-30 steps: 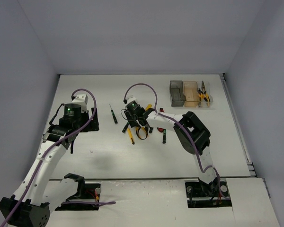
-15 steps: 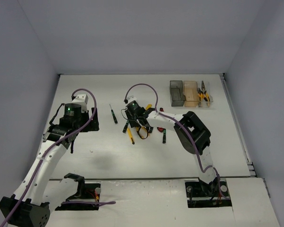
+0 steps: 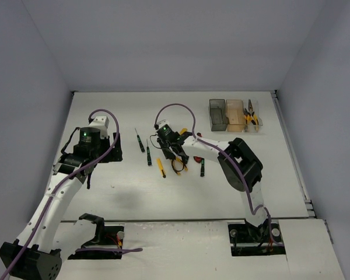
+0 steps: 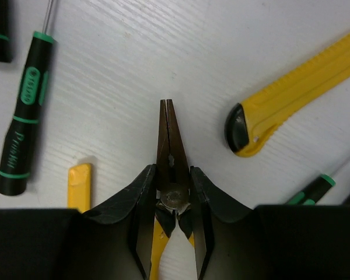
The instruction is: Sort the tools into containers
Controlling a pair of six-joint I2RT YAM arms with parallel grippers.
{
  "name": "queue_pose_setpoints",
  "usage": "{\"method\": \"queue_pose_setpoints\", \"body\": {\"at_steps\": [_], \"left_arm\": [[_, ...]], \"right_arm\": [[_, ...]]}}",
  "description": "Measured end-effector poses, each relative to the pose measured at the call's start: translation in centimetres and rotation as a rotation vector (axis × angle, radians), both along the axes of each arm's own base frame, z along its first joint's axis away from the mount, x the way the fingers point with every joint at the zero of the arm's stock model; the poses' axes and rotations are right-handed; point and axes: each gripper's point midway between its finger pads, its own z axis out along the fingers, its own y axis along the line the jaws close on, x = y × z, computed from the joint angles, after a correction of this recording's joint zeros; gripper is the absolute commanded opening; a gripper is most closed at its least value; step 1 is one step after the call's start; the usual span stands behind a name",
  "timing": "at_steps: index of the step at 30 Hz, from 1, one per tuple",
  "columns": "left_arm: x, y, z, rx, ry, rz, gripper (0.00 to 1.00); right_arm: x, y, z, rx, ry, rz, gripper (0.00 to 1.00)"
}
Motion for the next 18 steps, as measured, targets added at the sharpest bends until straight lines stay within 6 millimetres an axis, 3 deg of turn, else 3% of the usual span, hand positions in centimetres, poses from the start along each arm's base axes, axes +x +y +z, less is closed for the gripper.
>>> {"method": "queue_pose_setpoints", "body": {"at_steps": [2,5,9,12,14,18], "left_arm": [[0.0,0.0,0.0,0.000,0.000,-0.001,0.81],[0.0,0.0,0.0,0.000,0.000,-0.001,0.81],[0.0,0.0,0.0,-0.001,0.000,-0.001,0.81],[0.0,0.0,0.0,-0.001,0.000,-0.001,0.81],[0.0,0.0,0.0,-0.001,0.000,-0.002,0.81],[0.0,0.0,0.0,-0.001,0.000,-0.002,0.81]], "right_arm": [[0.0,-0.6,0.9,-0.014,-0.008,-0.002,0.00],[0.7,-1.4,3.9,0.005,-0.051,-0.013,0.00],[3.7,-4.7,9.2,0.068,-0.142,-0.093,0.00],[7.1,-9.8,12.9,0.087,-0.221,-0.198,0.00],[9.4,-14.2,14.8,0.083,-0.266,-0.286,0.00],[12.9,-23.1,16.5,0.052,-0.319,-0.446,0.00]]}}
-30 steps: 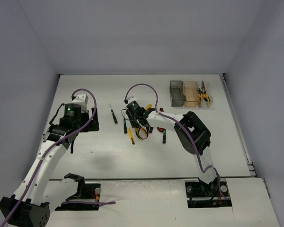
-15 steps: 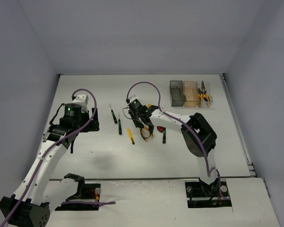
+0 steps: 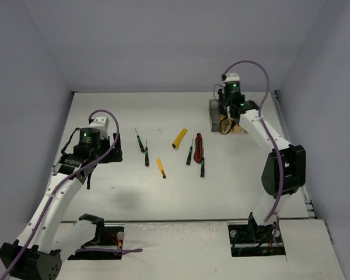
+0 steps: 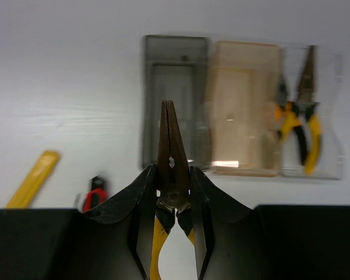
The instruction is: Sort the tools into containers
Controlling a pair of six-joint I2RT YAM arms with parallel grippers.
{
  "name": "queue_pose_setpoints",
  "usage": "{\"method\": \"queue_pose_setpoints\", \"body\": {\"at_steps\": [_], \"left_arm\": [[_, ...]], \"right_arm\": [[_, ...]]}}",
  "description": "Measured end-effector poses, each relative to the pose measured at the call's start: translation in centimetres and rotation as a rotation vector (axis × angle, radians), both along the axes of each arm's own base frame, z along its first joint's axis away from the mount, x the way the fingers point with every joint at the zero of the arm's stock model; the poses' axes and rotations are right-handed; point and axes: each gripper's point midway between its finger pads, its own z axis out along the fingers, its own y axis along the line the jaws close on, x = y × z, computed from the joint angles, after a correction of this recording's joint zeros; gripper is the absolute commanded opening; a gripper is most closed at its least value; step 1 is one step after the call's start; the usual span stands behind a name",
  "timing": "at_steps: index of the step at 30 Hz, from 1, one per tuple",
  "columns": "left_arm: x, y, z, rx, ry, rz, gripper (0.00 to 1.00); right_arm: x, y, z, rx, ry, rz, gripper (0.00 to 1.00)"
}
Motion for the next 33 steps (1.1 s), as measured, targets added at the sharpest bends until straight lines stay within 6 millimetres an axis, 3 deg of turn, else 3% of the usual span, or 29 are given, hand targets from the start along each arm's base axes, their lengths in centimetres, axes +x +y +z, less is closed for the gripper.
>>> {"method": "queue_pose_setpoints", "body": {"at_steps": [3,6,9,12,16,22,33], "left_arm": [[0.0,0.0,0.0,0.000,0.000,0.000,0.81],[0.0,0.0,0.0,0.000,0.000,0.000,0.81],[0.0,0.0,0.0,0.000,0.000,0.000,0.81],[0.0,0.0,0.0,0.001,0.000,0.001,0.81],[0.0,0.0,0.0,0.001,0.001,0.002,0.81],[0.1,0.2,-0.2,0.003,0.007,0.008,0.81],[0.2,0.3,-0.5,0.006,0.019,0.014,0.81]], "right_arm": [[1.8,-6.5,0.6,-0.017,-0.019,-0.114,0.00],[3.6,-11.8,0.9,-0.037,-0.044,-0.200,0.00],[5.8,-15.4,1.0,-0.045,-0.084,-0.253,0.00],[7.8,-17.7,0.4,-0.057,-0.109,-0.287,0.00],[10.3,-18.8,-1.5,-0.083,-0.111,-0.300,0.00],[11.2,-18.6,-5.7,-0.099,-0.048,-0.290,0.00],[11.3,-17.8,-7.5,-0.104,-0.050,-0.271,0.00]]}}
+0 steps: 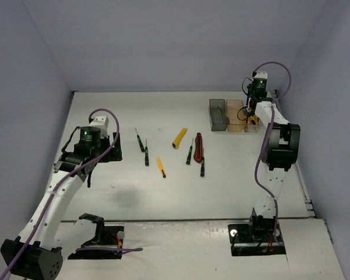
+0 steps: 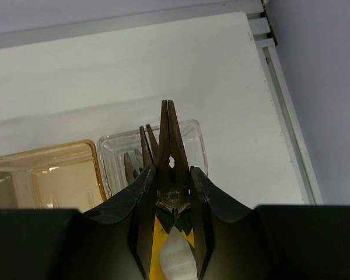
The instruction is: Sort the tools into containers
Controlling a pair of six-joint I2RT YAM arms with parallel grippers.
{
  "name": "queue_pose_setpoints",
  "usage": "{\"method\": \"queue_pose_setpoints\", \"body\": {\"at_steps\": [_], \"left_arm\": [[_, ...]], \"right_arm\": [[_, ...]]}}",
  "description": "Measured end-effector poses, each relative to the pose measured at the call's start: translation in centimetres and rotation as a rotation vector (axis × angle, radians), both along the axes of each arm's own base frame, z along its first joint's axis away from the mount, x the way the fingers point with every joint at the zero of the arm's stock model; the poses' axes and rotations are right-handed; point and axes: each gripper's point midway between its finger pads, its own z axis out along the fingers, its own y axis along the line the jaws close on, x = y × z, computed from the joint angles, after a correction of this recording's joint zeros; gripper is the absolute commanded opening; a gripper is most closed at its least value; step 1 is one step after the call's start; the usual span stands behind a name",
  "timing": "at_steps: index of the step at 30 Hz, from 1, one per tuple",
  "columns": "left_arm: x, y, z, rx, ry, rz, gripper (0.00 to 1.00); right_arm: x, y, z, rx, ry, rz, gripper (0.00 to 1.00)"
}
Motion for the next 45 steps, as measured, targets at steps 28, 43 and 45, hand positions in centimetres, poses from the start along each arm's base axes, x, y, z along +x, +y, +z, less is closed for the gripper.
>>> {"method": "queue_pose_setpoints", "body": {"at_steps": [28,43,45], "left_arm": [[-0.1,0.2,0.6,-0.006,-0.022,0.005,0.81],[-0.2,0.2,0.7,-0.007,-0.026,0.006,0.81],[-0.2,0.2,0.7,-0.007,-0.026,0.006,0.81]], "right_arm": [[-12.9,16.7,12.7,0.221,-0.237,0.244,0.55],[-29.5,42.1,-5.1,0.308,0.273,0.726,0.53],[-30.2,43.2,-6.7,0.296,0.308,0.730,0.51]]}}
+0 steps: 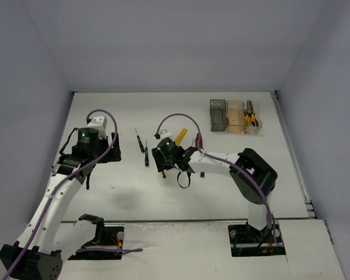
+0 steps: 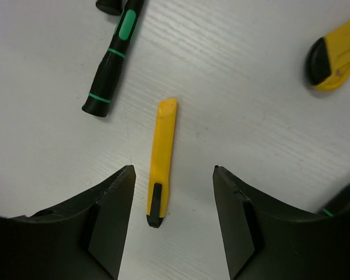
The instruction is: Sort the tools into containers
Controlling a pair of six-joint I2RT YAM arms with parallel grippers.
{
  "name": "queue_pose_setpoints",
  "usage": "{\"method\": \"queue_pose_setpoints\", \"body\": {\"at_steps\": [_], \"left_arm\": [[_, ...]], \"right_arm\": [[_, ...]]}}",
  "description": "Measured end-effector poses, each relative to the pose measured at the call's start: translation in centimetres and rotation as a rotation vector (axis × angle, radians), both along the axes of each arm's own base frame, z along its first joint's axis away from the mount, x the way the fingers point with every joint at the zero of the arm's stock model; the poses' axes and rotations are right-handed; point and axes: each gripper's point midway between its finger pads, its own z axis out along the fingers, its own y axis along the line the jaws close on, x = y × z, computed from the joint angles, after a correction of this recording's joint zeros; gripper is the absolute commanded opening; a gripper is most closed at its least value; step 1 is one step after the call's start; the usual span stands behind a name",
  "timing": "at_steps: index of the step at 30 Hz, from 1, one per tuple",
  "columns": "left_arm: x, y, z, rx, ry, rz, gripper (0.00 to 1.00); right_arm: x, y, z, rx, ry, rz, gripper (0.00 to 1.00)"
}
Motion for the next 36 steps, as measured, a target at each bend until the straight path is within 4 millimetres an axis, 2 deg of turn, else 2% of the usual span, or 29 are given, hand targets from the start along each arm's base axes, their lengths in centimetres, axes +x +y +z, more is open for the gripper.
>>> {"method": "queue_pose_setpoints", "body": {"at_steps": [3,8,13,17,20,26,29,31,33,36], "left_arm": [[0.0,0.0,0.0,0.000,0.000,0.000,0.81],[0.0,0.0,0.0,0.000,0.000,0.000,0.81],[0.0,0.0,0.0,0.000,-0.001,0.000,0.81],[0.0,0.0,0.0,0.000,-0.001,0.000,0.81],[0.0,0.0,0.0,0.000,-0.001,0.000,0.81],[0.0,0.0,0.0,0.000,-0.001,0.000,0.81],[0.0,0.0,0.0,0.000,-0.001,0.000,0.81],[0.0,0.0,0.0,-0.001,-0.001,0.000,0.81],[0.0,0.0,0.0,0.000,-0.001,0.000,0.81],[0.0,0.0,0.0,0.000,-0.001,0.000,0.81]], "right_arm": [[-0.6,1.1,-1.6,-0.018,0.027,0.004,0.49],[-0.6,2.6,-2.4,-0.029,0.030,-0.002,0.44],[-0.2,3.6,-2.6,-0.044,0.002,-0.020,0.31],[0.1,3.6,-2.8,-0.069,-0.018,-0.041,0.07],[0.2,3.3,-2.8,-0.084,-0.032,-0.059,0.01],[0.7,2.2,-2.7,-0.135,-0.058,-0.071,0.00],[1.7,0.7,-1.8,-0.165,-0.071,-0.076,0.00],[3.7,-1.3,0.1,-0.163,-0.094,-0.105,0.00],[7.0,-4.4,3.2,-0.141,-0.139,-0.173,0.00],[12.4,-11.4,8.1,-0.117,-0.220,-0.321,0.00]]}}
